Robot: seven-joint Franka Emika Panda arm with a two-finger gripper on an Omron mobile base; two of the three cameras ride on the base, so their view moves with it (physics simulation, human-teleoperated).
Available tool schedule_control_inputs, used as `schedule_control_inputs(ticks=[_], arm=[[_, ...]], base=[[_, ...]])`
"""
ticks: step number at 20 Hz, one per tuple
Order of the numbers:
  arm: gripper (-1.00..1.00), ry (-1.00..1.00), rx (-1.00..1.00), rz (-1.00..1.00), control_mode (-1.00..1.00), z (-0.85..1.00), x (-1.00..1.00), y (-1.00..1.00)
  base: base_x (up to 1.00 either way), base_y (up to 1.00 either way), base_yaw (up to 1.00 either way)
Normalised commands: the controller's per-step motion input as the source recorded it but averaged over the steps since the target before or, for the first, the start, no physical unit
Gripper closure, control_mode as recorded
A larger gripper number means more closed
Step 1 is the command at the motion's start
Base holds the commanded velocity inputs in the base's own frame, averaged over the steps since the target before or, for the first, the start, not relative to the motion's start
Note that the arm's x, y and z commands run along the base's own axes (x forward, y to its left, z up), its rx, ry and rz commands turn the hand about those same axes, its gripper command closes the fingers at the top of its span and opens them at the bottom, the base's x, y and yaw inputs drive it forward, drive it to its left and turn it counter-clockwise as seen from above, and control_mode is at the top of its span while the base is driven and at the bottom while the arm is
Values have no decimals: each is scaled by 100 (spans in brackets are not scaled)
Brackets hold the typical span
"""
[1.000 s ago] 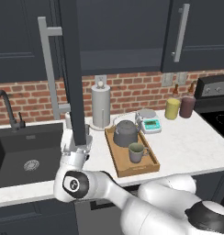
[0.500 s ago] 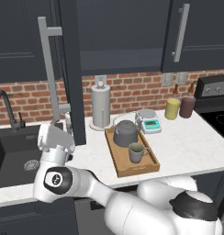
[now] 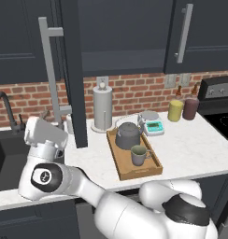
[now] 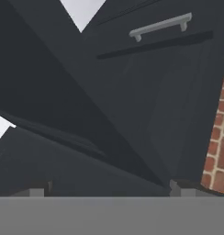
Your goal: Pick the kettle from the counter and place it on the tray. Then pick the mug from the cabinet and place it on the tray. Then close the cabinet doors.
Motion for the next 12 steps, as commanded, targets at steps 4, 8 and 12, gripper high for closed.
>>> schedule_control_inputs(ticks=[4,8,12], arm=[[-100,1,0,-1,-100,57,-10,0],[-100,5,1,-5,-100,54,-8,-7],[-100,6,4,-5,-100,48,-7,-32]], base=[[0,0,0],[0,0,0],[0,0,0]])
